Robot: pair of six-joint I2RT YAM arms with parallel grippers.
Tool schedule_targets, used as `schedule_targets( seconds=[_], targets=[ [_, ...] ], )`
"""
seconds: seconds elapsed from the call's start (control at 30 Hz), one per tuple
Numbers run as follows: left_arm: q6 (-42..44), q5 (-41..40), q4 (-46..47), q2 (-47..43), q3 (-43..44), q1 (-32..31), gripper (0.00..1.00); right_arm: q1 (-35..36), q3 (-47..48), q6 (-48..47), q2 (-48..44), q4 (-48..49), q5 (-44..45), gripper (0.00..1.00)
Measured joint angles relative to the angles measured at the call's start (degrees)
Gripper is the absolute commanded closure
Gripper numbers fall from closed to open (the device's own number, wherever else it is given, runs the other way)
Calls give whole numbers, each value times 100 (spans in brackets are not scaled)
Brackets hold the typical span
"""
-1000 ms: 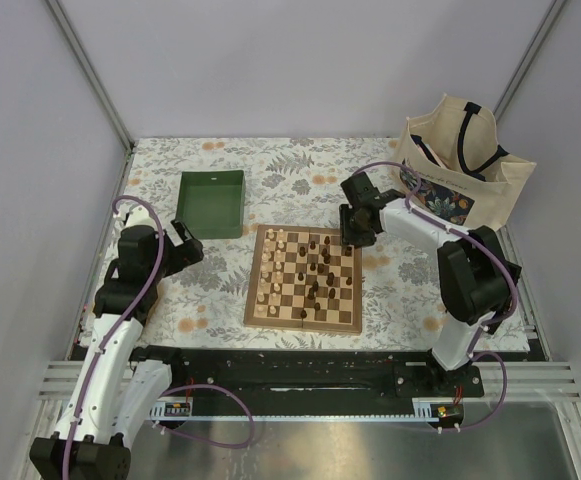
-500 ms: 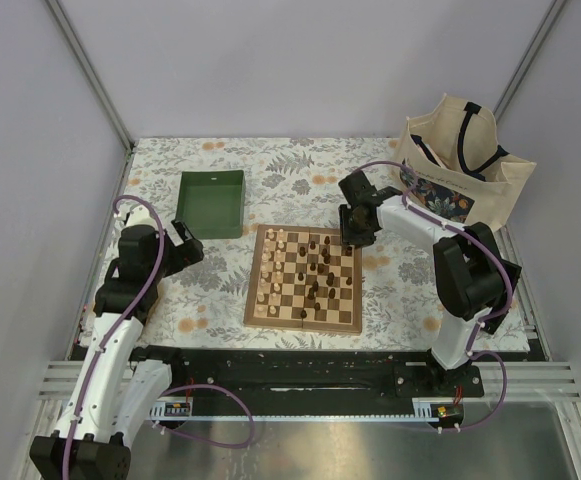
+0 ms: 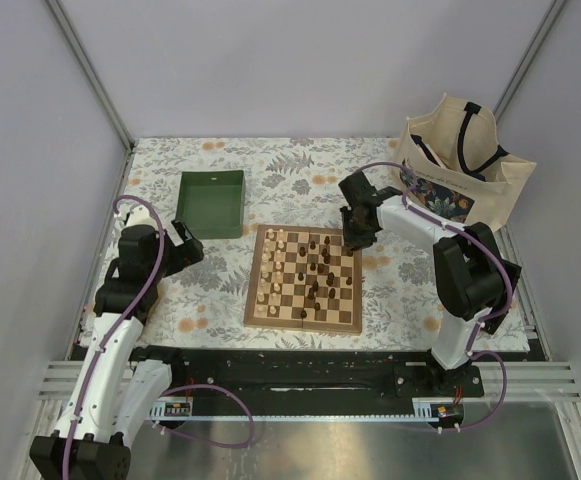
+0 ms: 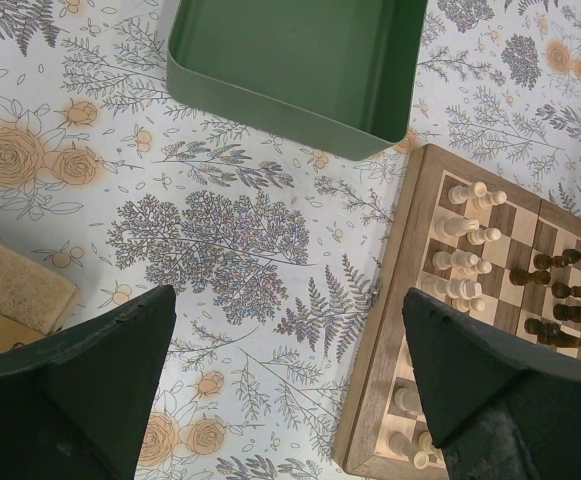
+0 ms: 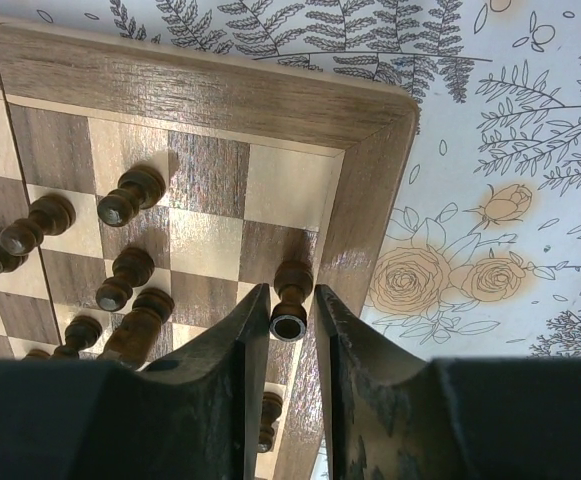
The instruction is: Set up the chess pieces on the board
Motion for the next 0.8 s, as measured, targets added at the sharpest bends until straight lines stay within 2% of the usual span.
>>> schedule_targets(
  seconds=[0.13,0.8],
  targets=[
    [0,0,0,0,0,0,1,0,0,-9,0,-11,-11,81],
    [0,-2,0,7,0,0,1,0,824,-13,461,-107,162,81]
  ],
)
